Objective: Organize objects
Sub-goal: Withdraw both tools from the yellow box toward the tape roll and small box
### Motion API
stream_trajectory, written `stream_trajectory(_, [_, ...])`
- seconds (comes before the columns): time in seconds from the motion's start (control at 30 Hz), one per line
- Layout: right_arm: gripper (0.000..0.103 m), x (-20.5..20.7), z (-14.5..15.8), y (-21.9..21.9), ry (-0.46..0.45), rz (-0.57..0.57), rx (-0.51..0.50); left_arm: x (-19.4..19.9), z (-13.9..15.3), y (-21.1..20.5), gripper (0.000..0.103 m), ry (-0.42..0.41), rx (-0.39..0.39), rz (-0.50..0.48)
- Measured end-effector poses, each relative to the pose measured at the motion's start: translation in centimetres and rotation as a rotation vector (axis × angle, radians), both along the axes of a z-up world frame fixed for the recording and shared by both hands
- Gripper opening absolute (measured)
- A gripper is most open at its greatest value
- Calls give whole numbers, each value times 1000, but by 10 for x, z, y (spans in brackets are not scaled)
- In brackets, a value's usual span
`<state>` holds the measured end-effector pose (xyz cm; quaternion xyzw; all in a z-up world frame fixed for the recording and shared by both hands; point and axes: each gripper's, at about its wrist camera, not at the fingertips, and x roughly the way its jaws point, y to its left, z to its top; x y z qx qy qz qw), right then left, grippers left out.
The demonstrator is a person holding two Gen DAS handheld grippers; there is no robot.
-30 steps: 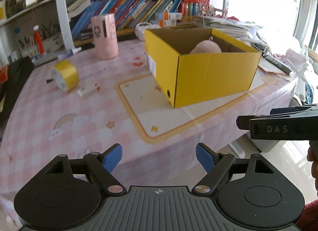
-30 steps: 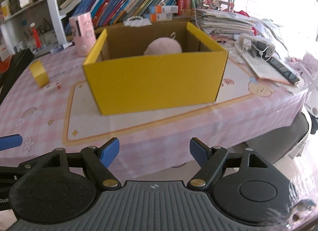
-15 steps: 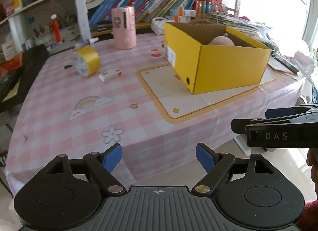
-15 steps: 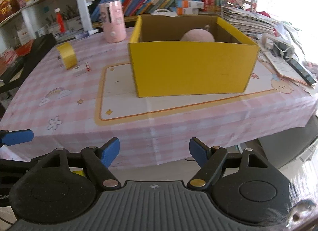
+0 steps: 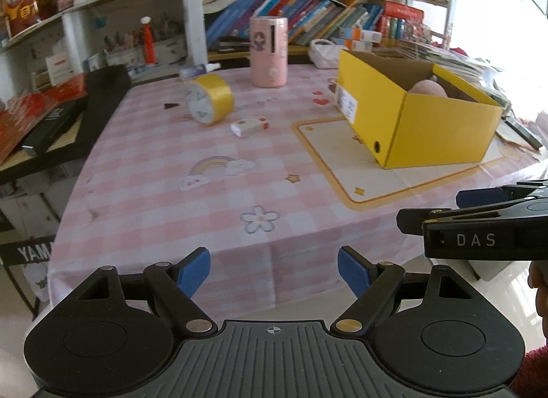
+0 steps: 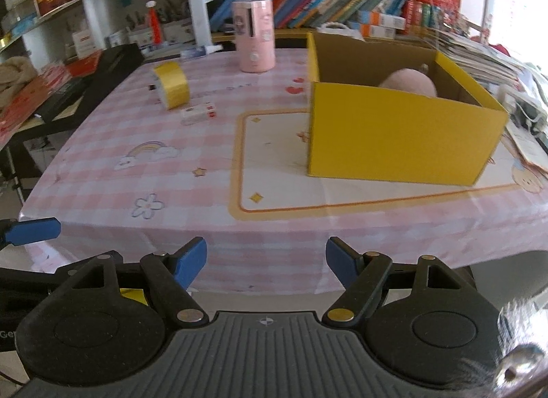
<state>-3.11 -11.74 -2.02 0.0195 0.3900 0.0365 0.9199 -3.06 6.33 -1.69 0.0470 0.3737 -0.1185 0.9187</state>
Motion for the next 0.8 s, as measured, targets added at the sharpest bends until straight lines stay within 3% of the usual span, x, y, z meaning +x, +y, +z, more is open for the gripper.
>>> stream_trajectory(0.47, [75,16,9,43,-35,110,-7,3,8,39,84,-38,-12,97])
stream_trajectory(0.8, [75,44,8,54,-33,149,-6,25,8,46,84,-41,-7,131])
